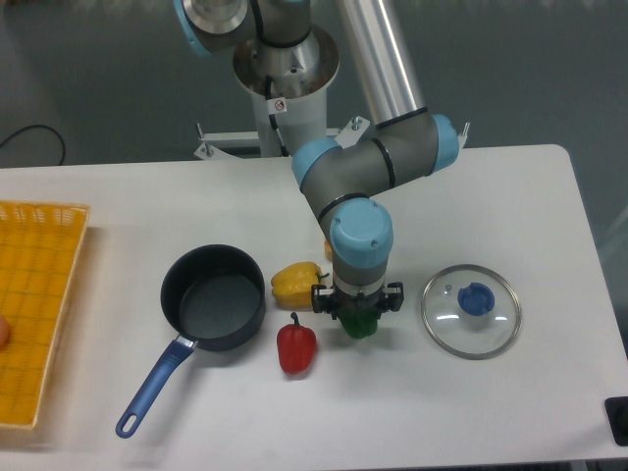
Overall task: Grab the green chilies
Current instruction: 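Lift the green bell pepper and carry it onto the glass lid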
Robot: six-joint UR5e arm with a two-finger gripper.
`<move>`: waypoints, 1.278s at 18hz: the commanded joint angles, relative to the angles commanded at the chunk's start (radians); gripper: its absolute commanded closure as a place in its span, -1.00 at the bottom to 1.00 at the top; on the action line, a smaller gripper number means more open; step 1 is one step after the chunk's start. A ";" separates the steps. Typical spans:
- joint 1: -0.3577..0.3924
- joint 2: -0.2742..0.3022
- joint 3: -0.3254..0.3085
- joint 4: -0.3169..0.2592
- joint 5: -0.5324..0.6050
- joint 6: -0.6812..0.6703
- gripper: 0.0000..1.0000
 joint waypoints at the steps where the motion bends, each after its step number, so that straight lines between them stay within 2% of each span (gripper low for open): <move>1: 0.006 0.006 0.000 0.000 0.000 0.047 -0.26; 4: 0.044 0.032 0.000 -0.002 0.000 0.227 -0.26; 7: 0.080 0.060 0.000 -0.005 0.000 0.333 -0.26; 12: 0.130 0.074 0.002 -0.008 0.000 0.529 -0.26; 18: 0.170 0.080 0.011 -0.015 0.005 0.652 -0.26; 23: 0.209 0.081 0.035 -0.067 0.029 0.782 -0.26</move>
